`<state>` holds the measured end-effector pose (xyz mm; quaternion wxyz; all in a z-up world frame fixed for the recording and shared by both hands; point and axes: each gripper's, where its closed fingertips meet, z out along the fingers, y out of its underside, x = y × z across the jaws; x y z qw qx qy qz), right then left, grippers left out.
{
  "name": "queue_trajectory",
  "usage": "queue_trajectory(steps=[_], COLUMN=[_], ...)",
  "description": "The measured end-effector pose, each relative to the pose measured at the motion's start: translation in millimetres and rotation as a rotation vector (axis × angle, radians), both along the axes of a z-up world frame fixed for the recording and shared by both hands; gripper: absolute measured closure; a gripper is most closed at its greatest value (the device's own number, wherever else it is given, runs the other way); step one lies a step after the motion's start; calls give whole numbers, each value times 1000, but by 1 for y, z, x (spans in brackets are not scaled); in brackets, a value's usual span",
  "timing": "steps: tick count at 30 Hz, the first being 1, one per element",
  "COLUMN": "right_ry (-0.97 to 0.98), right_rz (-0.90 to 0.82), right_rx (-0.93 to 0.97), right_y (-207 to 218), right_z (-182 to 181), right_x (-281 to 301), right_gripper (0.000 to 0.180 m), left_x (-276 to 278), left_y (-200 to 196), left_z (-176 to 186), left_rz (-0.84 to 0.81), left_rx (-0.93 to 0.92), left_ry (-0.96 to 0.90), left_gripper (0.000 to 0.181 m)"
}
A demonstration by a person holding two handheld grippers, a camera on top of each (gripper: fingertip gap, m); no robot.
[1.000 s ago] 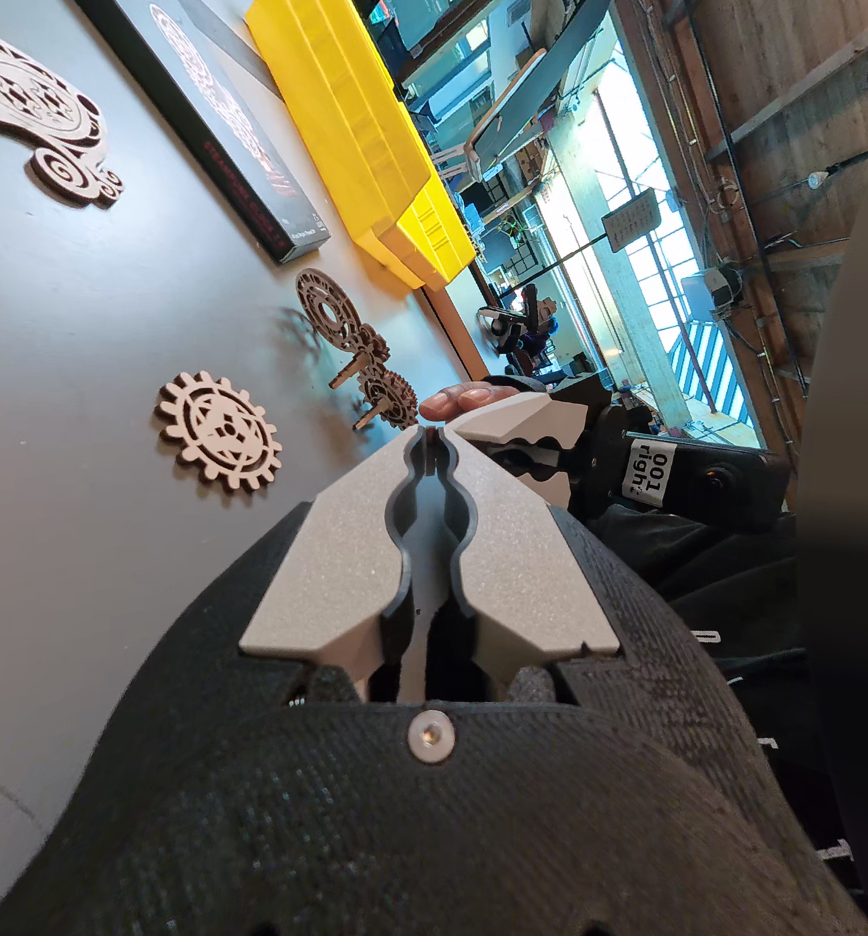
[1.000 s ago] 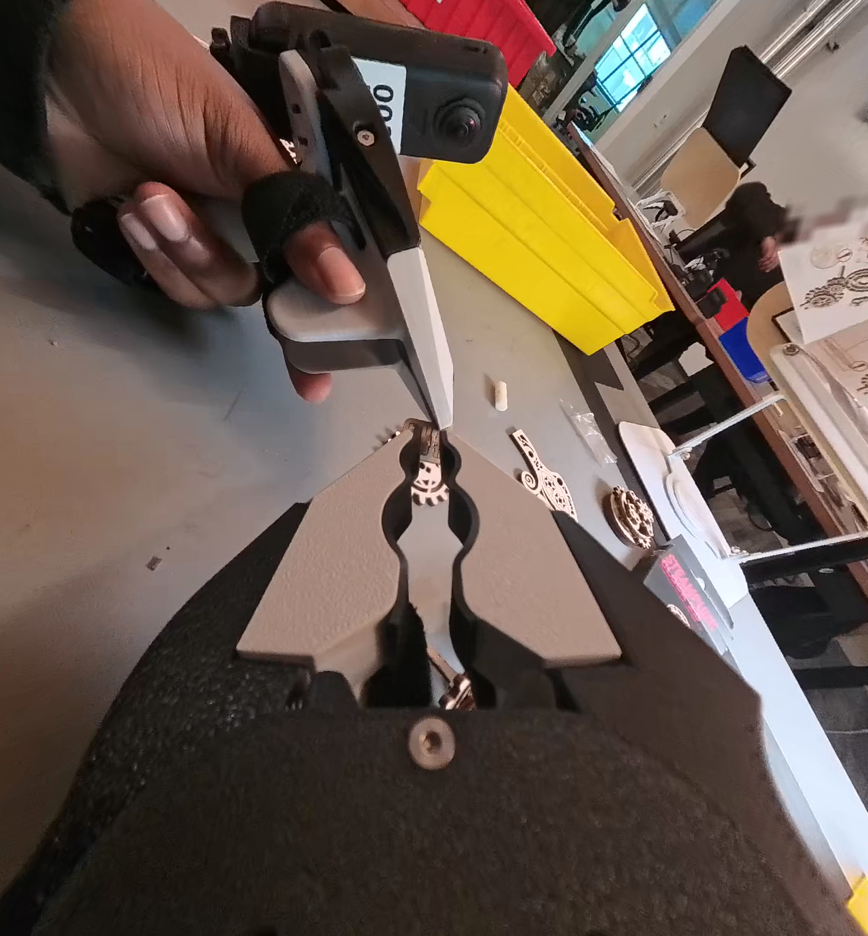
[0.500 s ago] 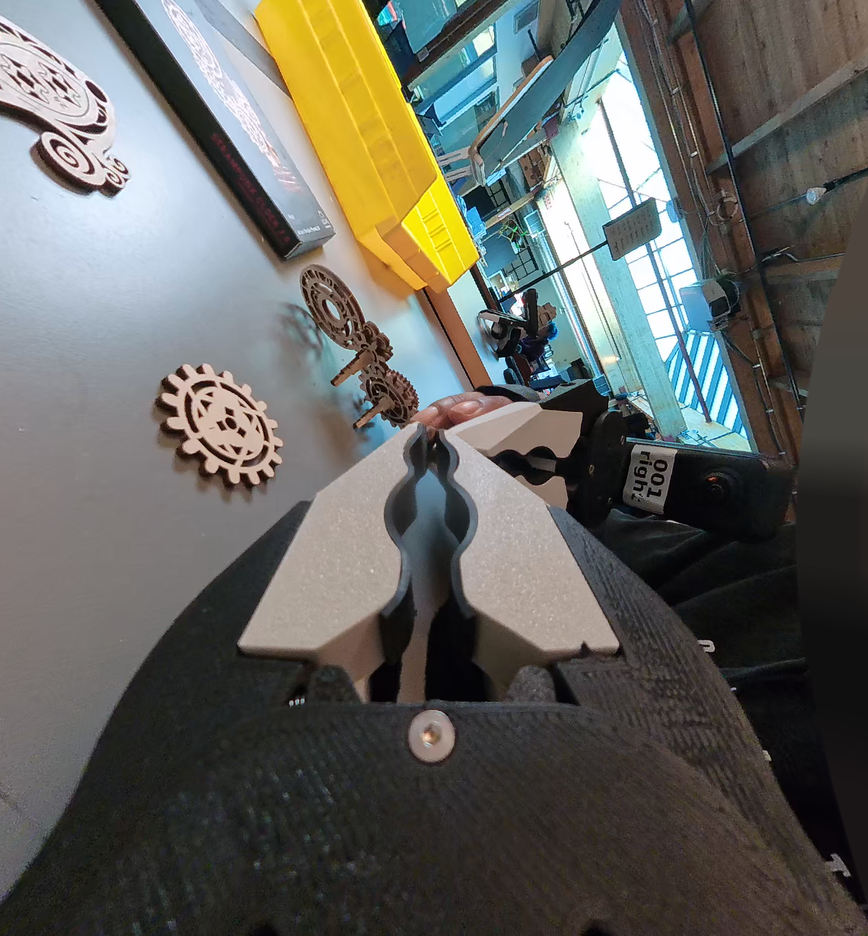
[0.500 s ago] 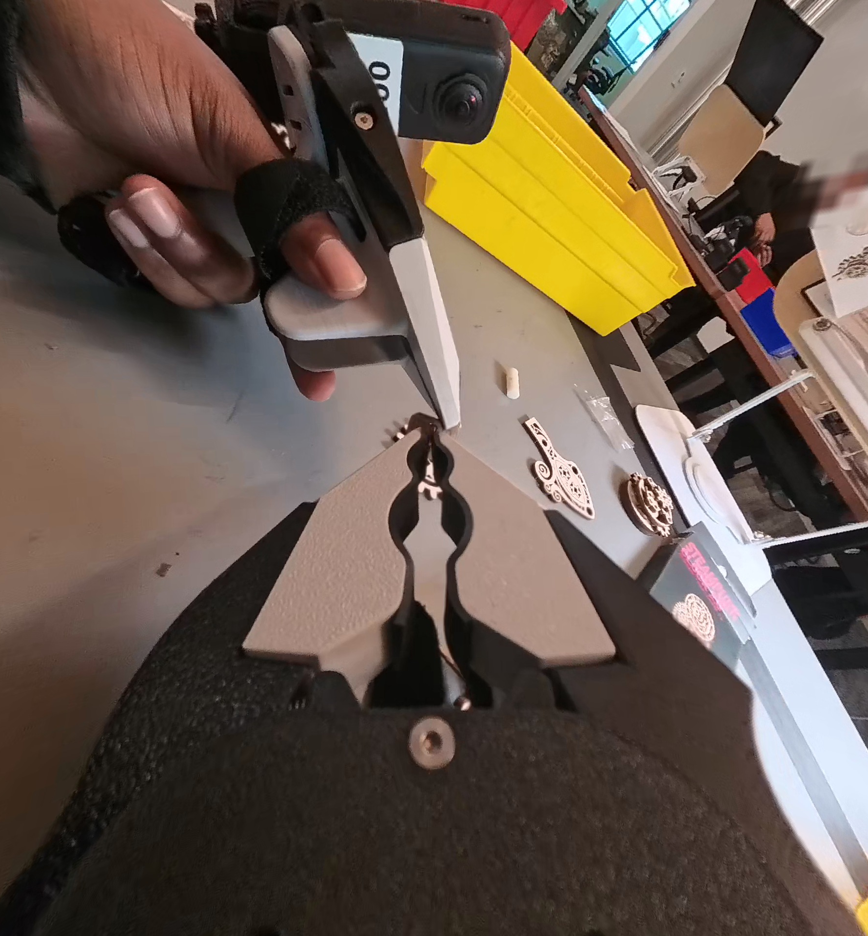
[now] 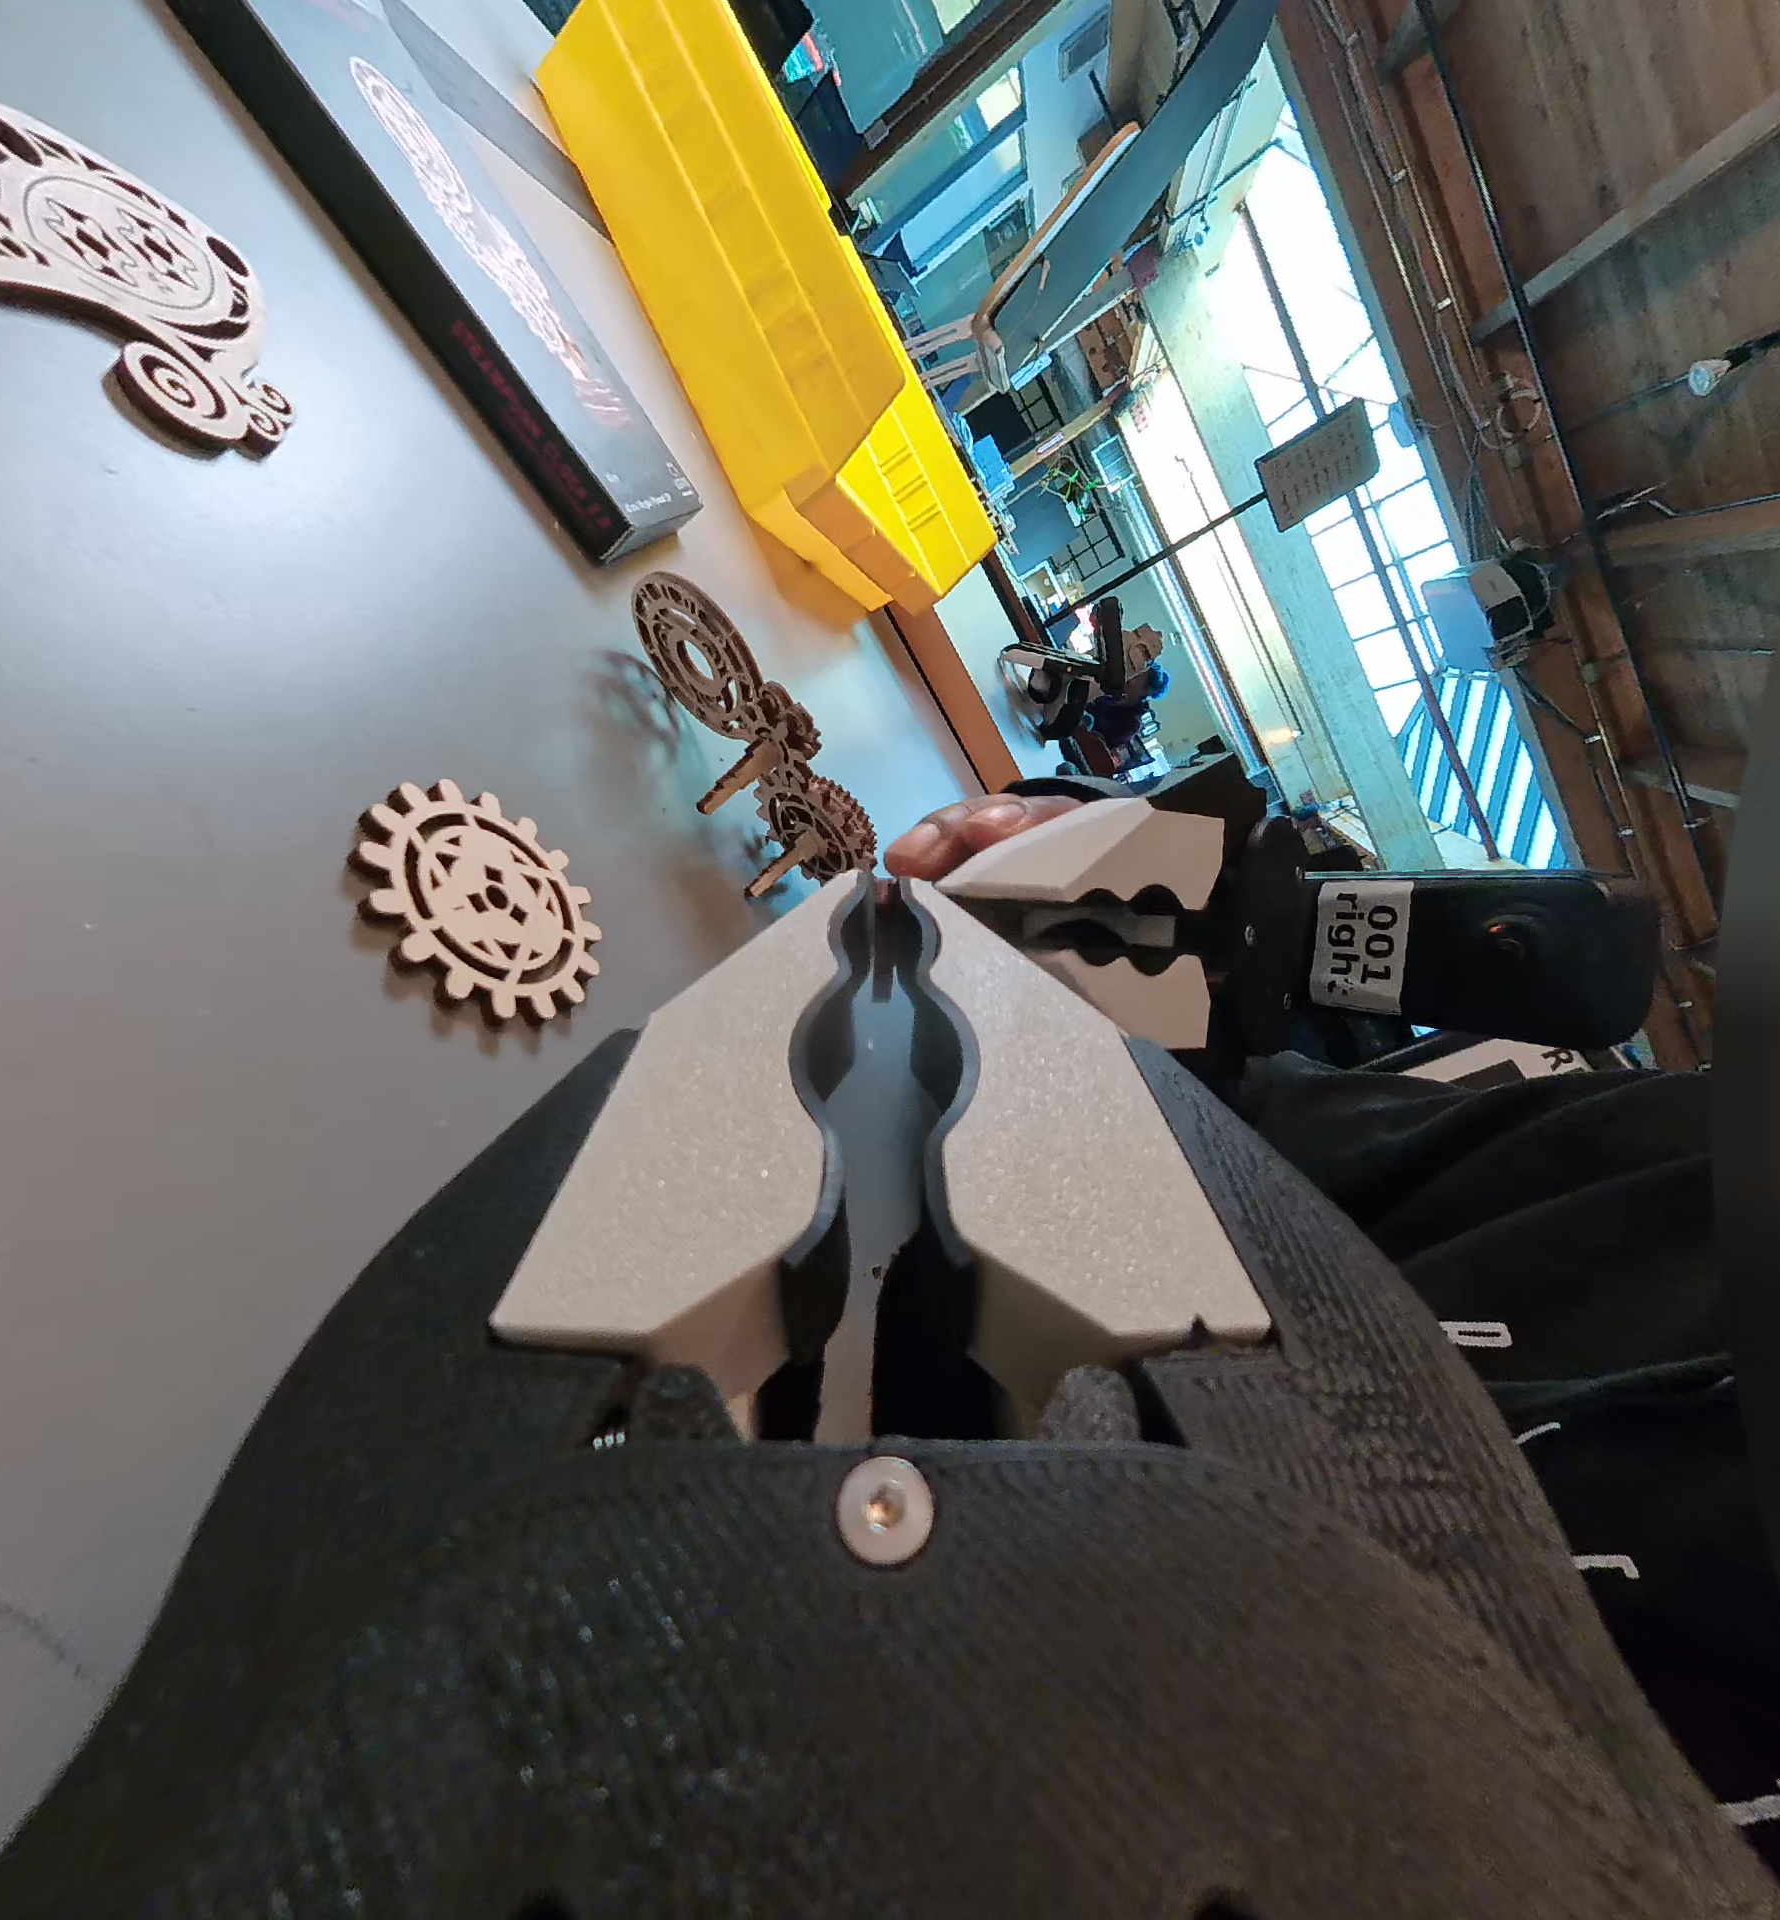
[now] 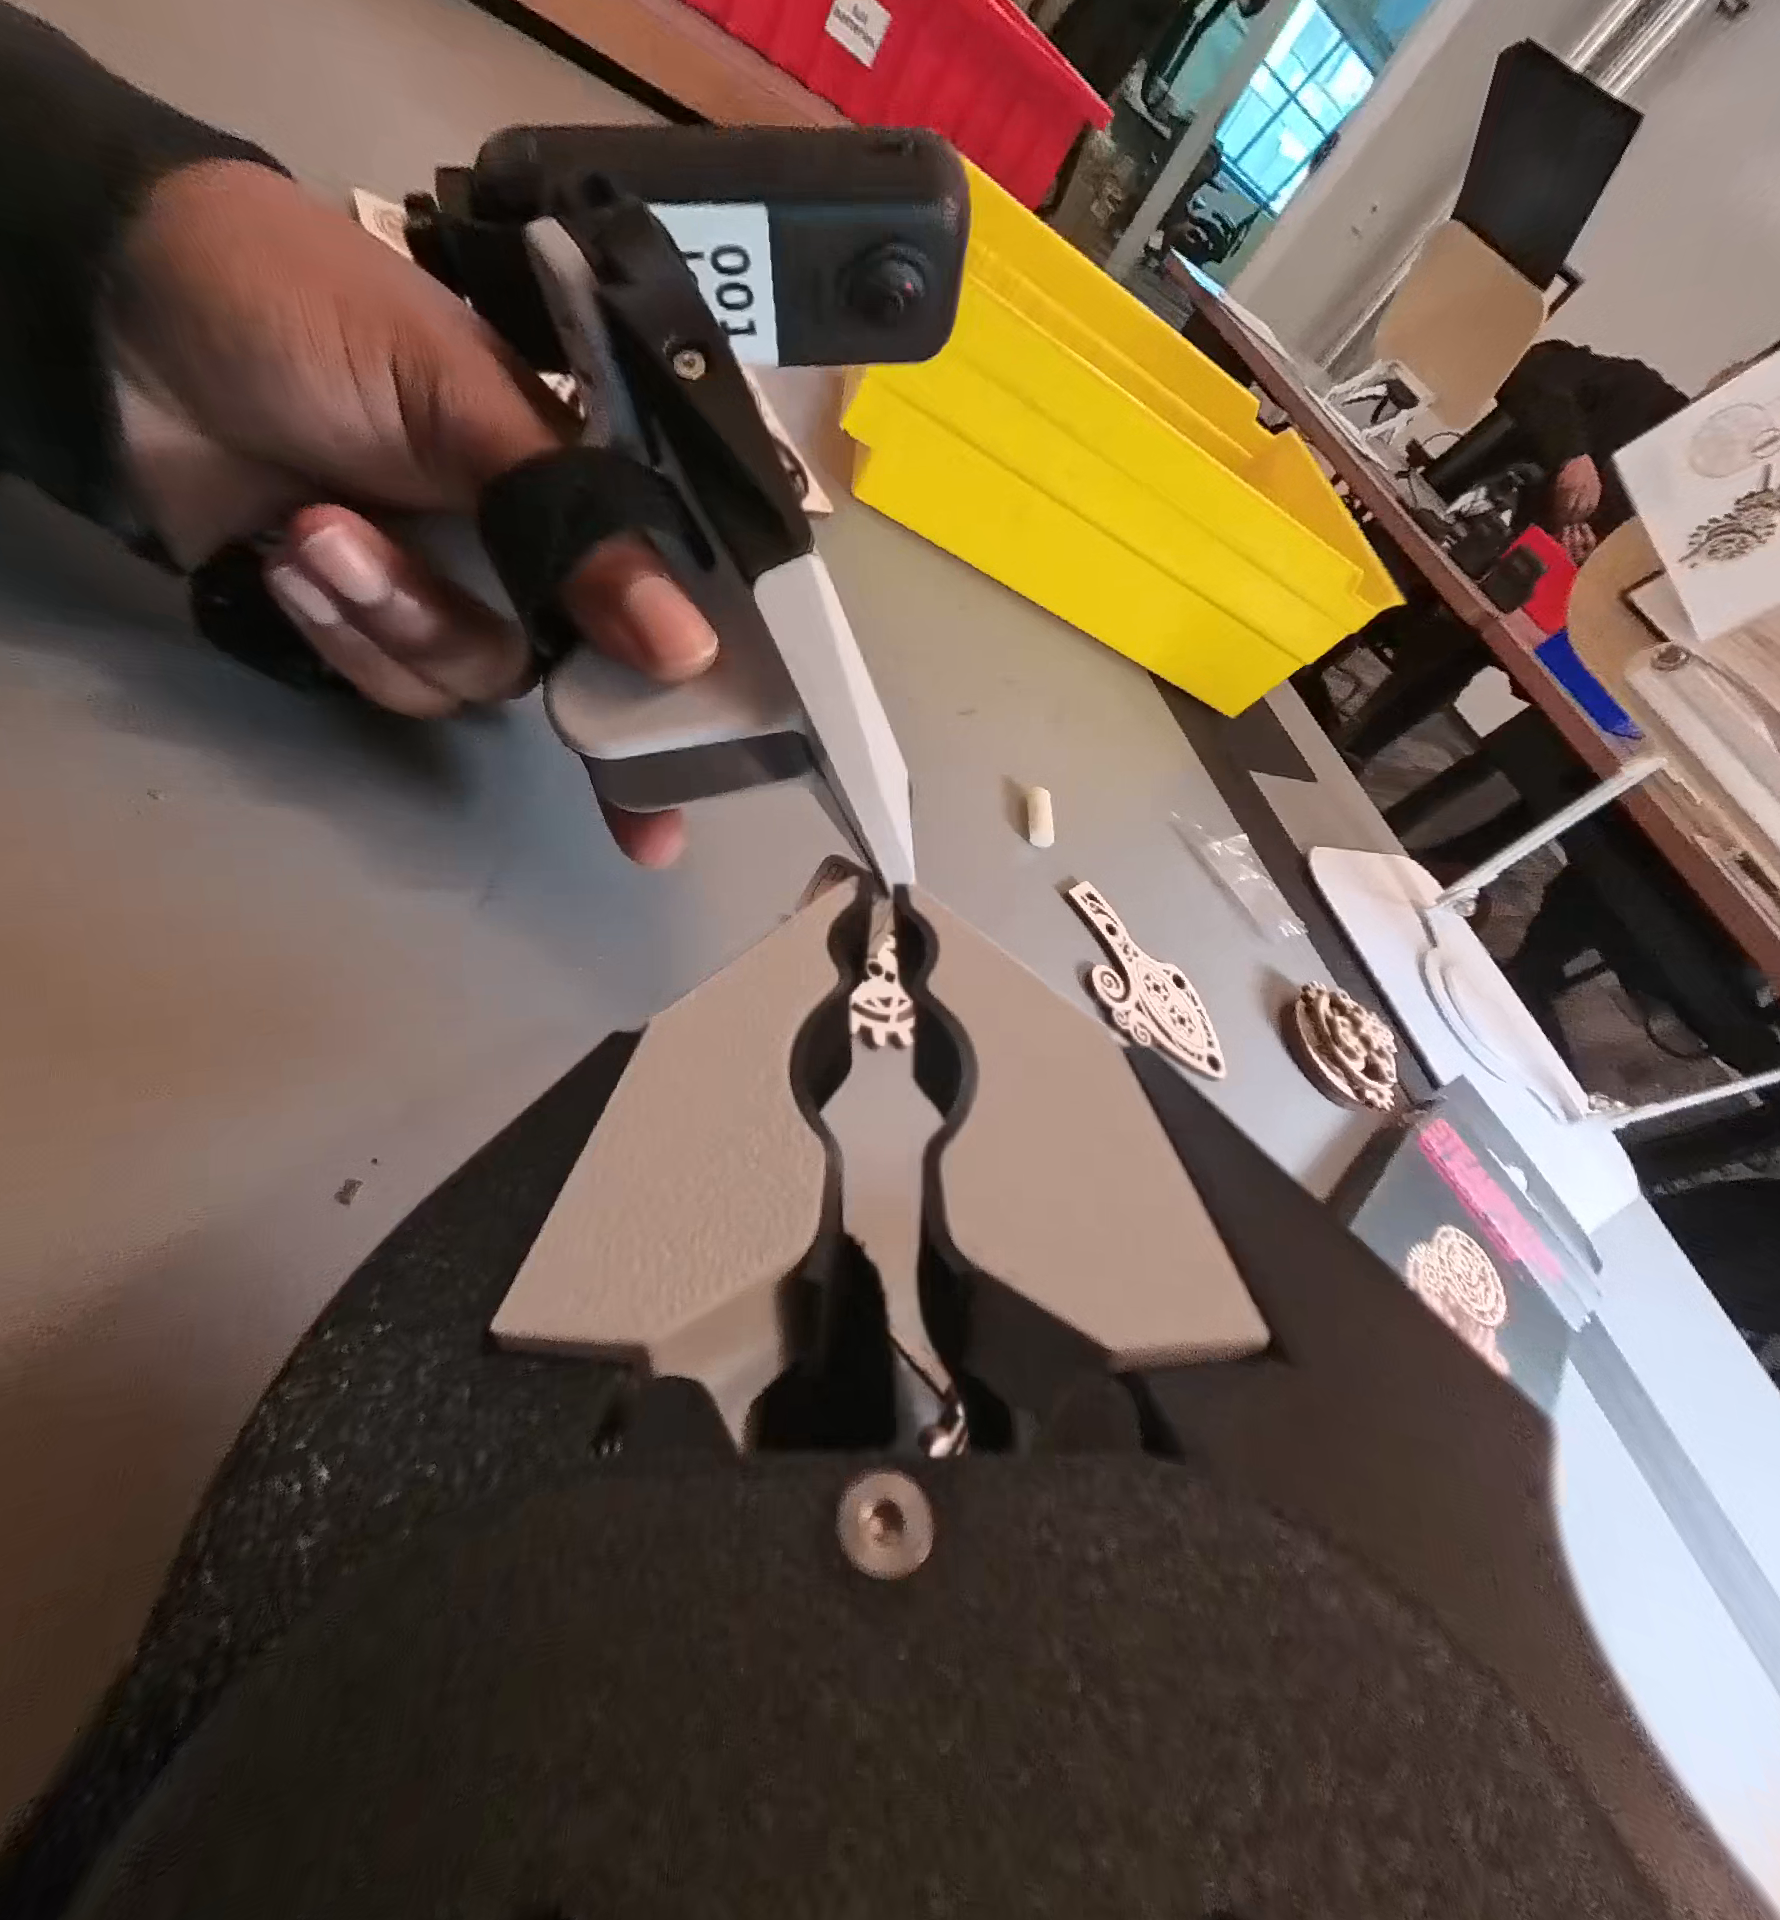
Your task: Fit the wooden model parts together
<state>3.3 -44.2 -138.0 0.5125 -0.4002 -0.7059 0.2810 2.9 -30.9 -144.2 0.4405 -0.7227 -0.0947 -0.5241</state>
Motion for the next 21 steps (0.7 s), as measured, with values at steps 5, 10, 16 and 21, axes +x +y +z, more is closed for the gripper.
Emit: queue_trajectory(steps=[5, 10, 16, 21], right_ry=[-33, -19, -17, -16], right_rz=[-4, -35, -20, 114], right_rx=[-8, -13, -45, -35], right_y=[-5, -2, -4, -34], right_z=[-8, -7, -6, -4], right_x=[-3, -6, -5, -4], right_gripper=[169, 180, 180, 180], left_x=[1, 1, 3, -5], left_y=[1, 0, 0, 3], left_z=[3, 2, 2, 1], left_rz=[8, 7, 1, 33], left_rx=[5, -4, 0, 5], left_ry=[-14, -39, -30, -19], left_gripper=[179, 179, 179, 179])
